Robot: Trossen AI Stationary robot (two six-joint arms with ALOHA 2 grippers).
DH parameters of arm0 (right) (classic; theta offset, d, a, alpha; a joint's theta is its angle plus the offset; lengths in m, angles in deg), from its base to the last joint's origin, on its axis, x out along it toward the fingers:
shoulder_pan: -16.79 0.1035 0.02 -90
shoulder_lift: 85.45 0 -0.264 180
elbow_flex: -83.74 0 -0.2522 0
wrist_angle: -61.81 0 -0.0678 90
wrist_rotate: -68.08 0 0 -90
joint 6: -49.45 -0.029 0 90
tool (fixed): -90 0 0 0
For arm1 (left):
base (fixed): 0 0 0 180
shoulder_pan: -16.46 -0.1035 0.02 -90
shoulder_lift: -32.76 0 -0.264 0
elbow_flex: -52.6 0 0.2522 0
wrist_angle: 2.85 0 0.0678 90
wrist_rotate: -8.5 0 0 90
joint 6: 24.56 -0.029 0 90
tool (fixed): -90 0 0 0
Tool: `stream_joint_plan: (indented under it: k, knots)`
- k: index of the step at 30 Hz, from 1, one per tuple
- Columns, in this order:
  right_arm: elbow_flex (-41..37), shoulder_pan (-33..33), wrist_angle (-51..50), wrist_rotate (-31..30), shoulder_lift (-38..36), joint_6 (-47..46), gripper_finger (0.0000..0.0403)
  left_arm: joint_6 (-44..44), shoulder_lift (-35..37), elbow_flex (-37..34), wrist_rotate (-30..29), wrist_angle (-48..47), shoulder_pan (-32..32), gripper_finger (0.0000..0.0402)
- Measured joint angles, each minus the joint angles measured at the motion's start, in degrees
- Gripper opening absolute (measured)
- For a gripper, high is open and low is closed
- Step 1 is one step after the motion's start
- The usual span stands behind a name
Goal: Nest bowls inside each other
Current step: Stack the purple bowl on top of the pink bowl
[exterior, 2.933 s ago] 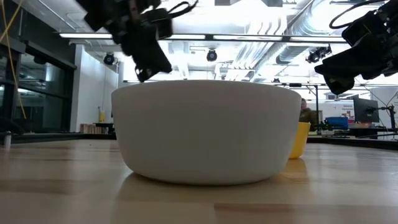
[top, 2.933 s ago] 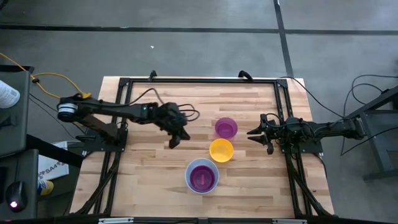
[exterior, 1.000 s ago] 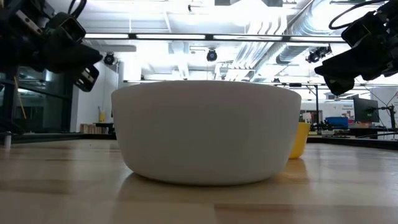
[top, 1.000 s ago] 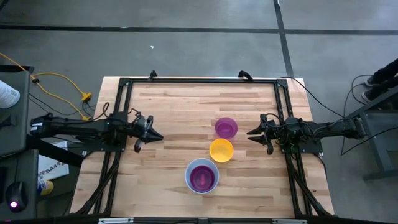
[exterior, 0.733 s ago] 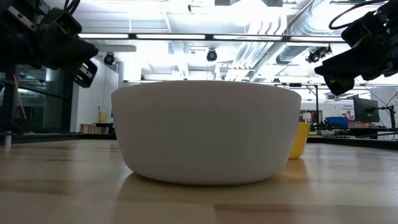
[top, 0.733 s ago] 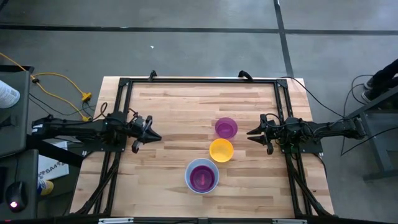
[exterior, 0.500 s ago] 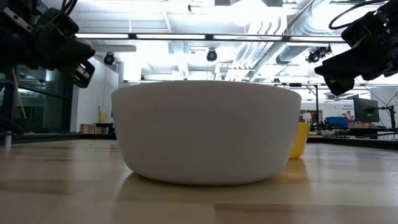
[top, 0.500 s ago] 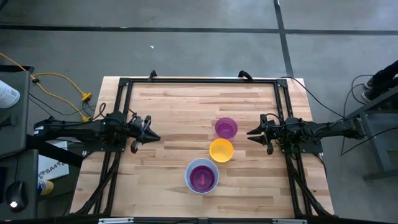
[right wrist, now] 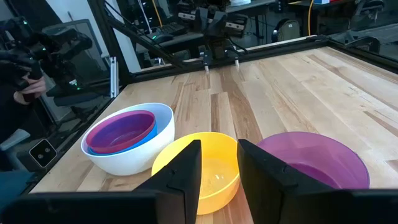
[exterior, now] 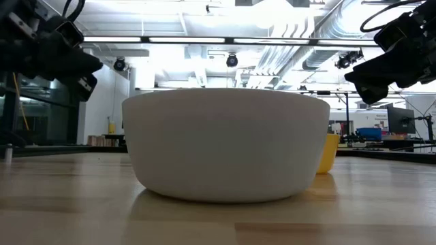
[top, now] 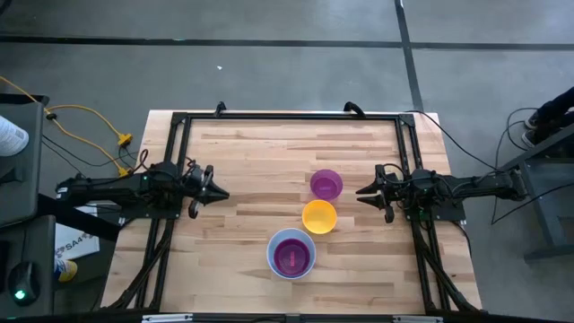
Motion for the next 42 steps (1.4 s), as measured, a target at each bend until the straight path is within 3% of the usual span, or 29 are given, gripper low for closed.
stream_joint_plan:
  k: [9, 17, 25, 42]
  knots:
    - [0.0, 0.0, 0.0, 0.0, 0.0, 0.0, 0.0097, 5.2, 0.6, 0.0, -14.6, -3.7, 0.0, 0.0038]
    - [0.0, 0.0, 0.0, 0.0, 0.0, 0.0, 0.0097, 5.2, -0.8, 0.2, -14.9, -4.6, 0.0, 0.0038]
    - [0.0, 0.0, 0.0, 0.0, 0.0, 0.0, 0.0097, 5.4, -0.6, 4.4, -14.9, -17.4, 0.0, 0.0038]
    - [0.0, 0.0, 0.0, 0.0, 0.0, 0.0, 0.0097, 3.2, -0.6, 4.2, -19.2, -13.4, 0.0, 0.0038]
